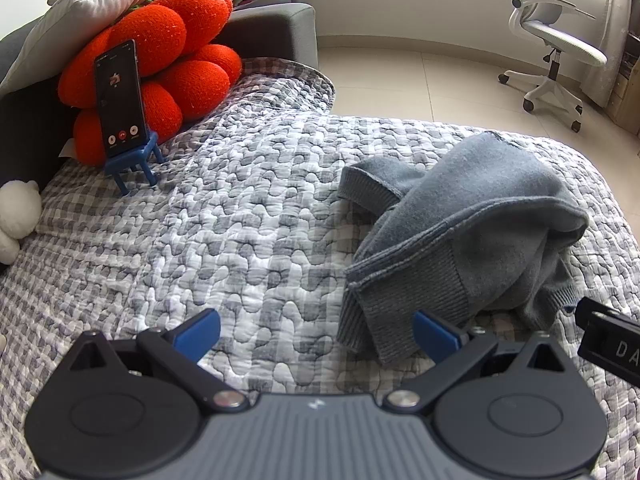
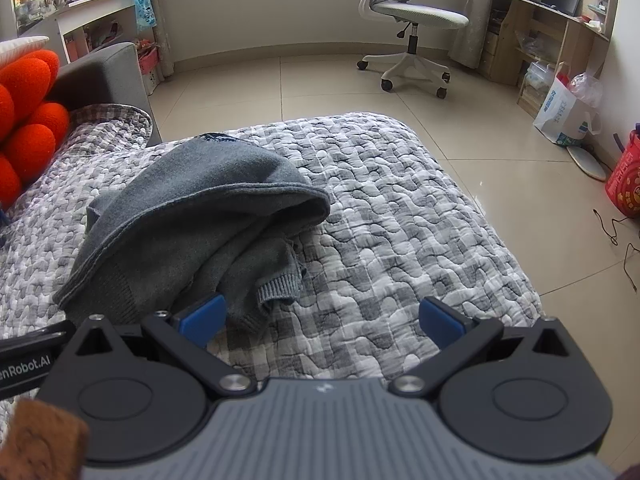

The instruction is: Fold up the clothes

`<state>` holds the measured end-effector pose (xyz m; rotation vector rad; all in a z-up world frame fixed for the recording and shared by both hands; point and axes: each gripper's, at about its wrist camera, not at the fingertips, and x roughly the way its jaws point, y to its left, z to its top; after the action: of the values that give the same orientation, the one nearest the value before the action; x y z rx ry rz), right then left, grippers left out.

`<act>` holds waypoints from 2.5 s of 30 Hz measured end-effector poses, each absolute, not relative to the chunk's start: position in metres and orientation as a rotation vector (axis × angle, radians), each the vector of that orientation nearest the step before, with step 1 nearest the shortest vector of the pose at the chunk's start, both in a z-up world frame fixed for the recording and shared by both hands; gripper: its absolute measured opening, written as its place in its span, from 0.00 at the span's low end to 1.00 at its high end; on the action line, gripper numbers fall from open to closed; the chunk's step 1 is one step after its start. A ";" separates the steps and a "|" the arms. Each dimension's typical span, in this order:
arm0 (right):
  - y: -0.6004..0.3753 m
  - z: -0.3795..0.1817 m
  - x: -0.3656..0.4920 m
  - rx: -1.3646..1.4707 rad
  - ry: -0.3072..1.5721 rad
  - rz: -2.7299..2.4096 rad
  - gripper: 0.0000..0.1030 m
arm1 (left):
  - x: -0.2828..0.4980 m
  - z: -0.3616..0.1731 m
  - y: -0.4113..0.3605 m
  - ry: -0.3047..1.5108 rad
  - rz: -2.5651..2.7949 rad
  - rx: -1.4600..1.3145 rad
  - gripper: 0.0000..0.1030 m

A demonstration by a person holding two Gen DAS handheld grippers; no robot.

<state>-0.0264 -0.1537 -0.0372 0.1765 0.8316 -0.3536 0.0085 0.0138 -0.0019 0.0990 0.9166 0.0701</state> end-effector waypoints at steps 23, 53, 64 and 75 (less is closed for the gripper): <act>-0.158 -0.052 0.006 0.245 0.864 -0.244 1.00 | 0.046 -0.021 0.035 0.916 0.008 0.012 1.00; -0.164 -0.092 0.029 0.173 0.870 -0.171 1.00 | 0.069 -0.059 0.046 0.975 -0.211 -0.092 1.00; -0.182 -0.067 0.024 0.422 0.809 -0.110 0.97 | 0.067 -0.026 0.078 0.819 -0.212 -0.269 0.93; -0.161 -0.045 0.016 0.565 0.702 0.024 0.78 | 0.074 -0.035 0.092 0.873 -0.139 -0.378 0.73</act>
<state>0.0159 -0.1611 -0.0450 0.5646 0.7020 0.0240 0.0743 0.0918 -0.0349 -0.3782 0.8732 -0.1394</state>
